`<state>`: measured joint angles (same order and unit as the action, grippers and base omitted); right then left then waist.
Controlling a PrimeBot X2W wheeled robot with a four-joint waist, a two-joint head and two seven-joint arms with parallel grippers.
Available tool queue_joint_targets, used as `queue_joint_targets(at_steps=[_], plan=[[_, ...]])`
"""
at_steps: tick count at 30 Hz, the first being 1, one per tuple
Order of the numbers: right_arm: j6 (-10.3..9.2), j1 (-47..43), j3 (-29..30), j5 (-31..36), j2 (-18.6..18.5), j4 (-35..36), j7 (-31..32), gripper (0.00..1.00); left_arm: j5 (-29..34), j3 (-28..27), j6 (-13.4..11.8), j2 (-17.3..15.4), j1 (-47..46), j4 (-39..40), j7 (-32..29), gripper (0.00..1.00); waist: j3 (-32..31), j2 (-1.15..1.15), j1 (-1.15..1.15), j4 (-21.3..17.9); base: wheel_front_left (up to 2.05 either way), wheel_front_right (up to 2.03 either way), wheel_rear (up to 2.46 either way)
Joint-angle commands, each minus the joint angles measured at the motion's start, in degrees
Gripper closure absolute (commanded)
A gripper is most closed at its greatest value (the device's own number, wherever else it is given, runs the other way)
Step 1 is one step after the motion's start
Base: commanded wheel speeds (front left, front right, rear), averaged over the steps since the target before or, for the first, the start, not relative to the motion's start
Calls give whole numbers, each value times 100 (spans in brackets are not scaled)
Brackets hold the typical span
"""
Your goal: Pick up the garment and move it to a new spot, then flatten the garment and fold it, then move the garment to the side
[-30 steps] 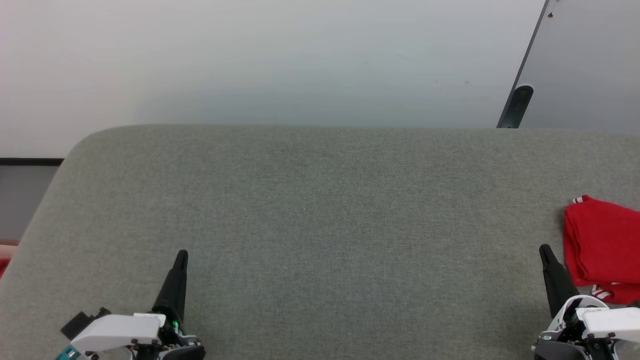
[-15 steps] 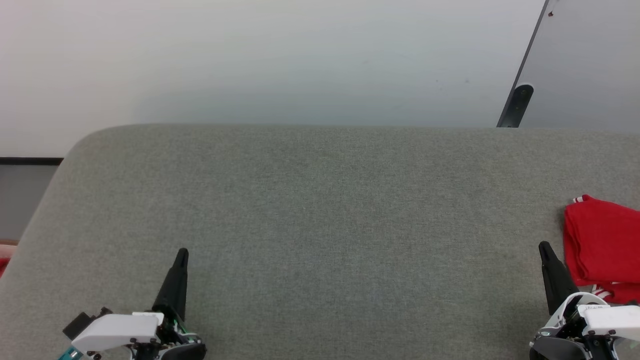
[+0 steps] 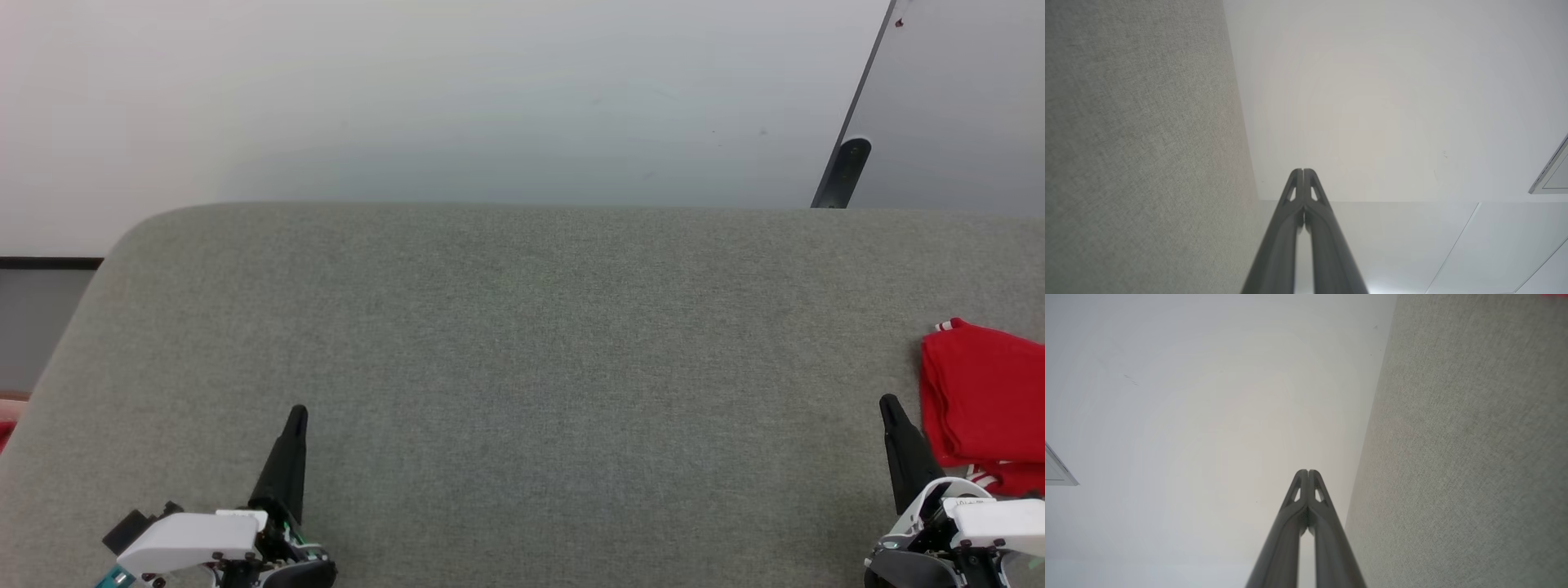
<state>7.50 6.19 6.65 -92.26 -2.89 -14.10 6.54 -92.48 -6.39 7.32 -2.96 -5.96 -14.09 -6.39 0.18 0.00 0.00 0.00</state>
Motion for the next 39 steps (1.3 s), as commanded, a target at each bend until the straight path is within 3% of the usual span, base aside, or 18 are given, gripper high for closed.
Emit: queue_joint_targets(at_steps=[1, 39], plan=[[-2, 16, -21, -28, 17, -3, -13, 100, -8, -16, 41, 8, -63, -11, -12, 100, 0, 0, 0, 0, 0, 0, 0], [-2, 16, -22, -29, 16, -3, -15, 100, 4, -25, 40, 13, -63, -9, -22, 100, 0, 0, 0, 0, 0, 0, 0]])
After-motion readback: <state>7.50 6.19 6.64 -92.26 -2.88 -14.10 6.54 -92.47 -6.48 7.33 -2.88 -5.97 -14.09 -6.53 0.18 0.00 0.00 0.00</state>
